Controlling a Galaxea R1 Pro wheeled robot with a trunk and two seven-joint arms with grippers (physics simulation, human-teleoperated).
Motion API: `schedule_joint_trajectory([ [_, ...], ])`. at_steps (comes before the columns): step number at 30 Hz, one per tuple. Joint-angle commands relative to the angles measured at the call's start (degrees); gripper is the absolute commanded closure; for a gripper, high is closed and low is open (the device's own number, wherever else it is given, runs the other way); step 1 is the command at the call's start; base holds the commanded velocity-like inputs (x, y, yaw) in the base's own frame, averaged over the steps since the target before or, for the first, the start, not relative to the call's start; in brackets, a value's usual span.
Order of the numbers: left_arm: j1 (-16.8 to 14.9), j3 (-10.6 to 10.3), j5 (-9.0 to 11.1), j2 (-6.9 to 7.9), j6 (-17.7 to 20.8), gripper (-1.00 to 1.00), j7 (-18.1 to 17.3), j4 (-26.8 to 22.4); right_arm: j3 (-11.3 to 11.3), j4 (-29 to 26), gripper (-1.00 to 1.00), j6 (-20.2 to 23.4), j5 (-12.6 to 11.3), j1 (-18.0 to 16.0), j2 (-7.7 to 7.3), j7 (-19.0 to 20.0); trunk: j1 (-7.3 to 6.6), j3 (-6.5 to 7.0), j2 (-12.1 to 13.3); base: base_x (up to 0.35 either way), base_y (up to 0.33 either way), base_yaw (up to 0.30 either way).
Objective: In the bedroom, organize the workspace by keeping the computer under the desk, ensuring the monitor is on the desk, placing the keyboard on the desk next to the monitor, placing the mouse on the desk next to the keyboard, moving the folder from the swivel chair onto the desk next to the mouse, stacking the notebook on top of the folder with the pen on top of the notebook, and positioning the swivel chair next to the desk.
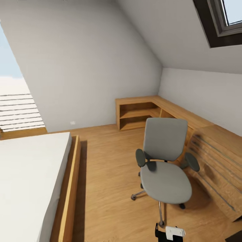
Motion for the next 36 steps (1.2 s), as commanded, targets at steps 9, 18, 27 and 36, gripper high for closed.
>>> schedule_joint_trajectory([
  [9, -0.1, -0.5, 0.3, 0.03, -0.3, -1.00, 0.3, 0.0, 0.5, 0.0, -1.00, -0.2, -0.3, 0.0, -0.05, -0.4, 0.01, -0.07, -0.1, 0.000, 0.000, 0.276],
  [18, -0.1, -0.6, 0.3, 0.02, -0.3, -1.00, 0.2, 0.0, 0.5, 0.3, -1.00, -3.9, -0.4, 0.0, 0.04, -0.4, 0.01, 0.30, -0.1, 0.000, 0.000, 0.232],
  [27, -0.1, -0.6, 0.1, 0.02, -0.3, -1.00, 0.2, 0.0, 0.5, 0.7, -1.00, -6.7, -0.3, 0.0, 0.08, -0.4, 0.01, 1.01, -0.1, 0.000, 0.000, 0.126],
  [36, -0.1, -0.6, 0.0, 0.02, -0.3, -1.00, 0.1, 0.0, 0.4, 0.8, -1.00, -7.1, -0.2, 0.0, -0.25, -0.4, 0.01, 1.82, -0.1, 0.000, 0.000, 0.017],
])
